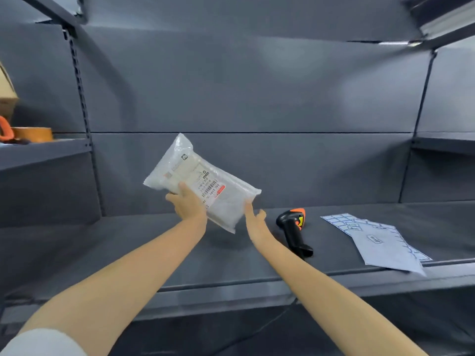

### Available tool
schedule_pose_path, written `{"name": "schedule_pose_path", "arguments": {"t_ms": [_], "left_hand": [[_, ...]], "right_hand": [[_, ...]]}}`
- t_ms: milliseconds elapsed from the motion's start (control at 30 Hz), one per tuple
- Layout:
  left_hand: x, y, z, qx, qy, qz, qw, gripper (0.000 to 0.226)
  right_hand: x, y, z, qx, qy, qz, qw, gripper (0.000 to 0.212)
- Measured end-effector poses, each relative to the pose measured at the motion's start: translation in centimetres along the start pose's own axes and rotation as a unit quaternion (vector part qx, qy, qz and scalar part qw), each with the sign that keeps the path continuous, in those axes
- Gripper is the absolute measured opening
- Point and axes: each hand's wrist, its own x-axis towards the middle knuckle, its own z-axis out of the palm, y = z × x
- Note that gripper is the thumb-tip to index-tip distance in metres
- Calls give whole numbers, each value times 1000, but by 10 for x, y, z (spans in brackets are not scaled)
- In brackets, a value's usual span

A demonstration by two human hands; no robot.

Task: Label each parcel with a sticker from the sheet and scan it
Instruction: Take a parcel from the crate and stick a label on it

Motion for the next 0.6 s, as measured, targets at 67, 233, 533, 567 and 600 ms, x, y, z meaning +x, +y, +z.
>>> {"name": "schedule_pose_path", "arguments": {"t_ms": [67, 233, 533, 567, 600], "left_hand": [[-8, -7, 11, -27, 3, -52, 998, 44], [-21, -23, 26, -2, -76, -104, 992, 49], [-4, -1, 8, 124, -168, -3, 978, 24], [0, 1, 6, 149, -167, 50, 973, 21], [1, 3, 4, 178, -190, 85, 962, 26]], "right_hand": [[0, 0, 4, 89, -43, -13, 995, 83], [13, -6, -11, 180, 1, -74, 981, 59], [46, -90, -100, -157, 96, -269, 945, 53], [47, -102, -105, -194, 84, -286, 935, 55], [47, -112, -109, -234, 71, -300, 922, 56]]}}
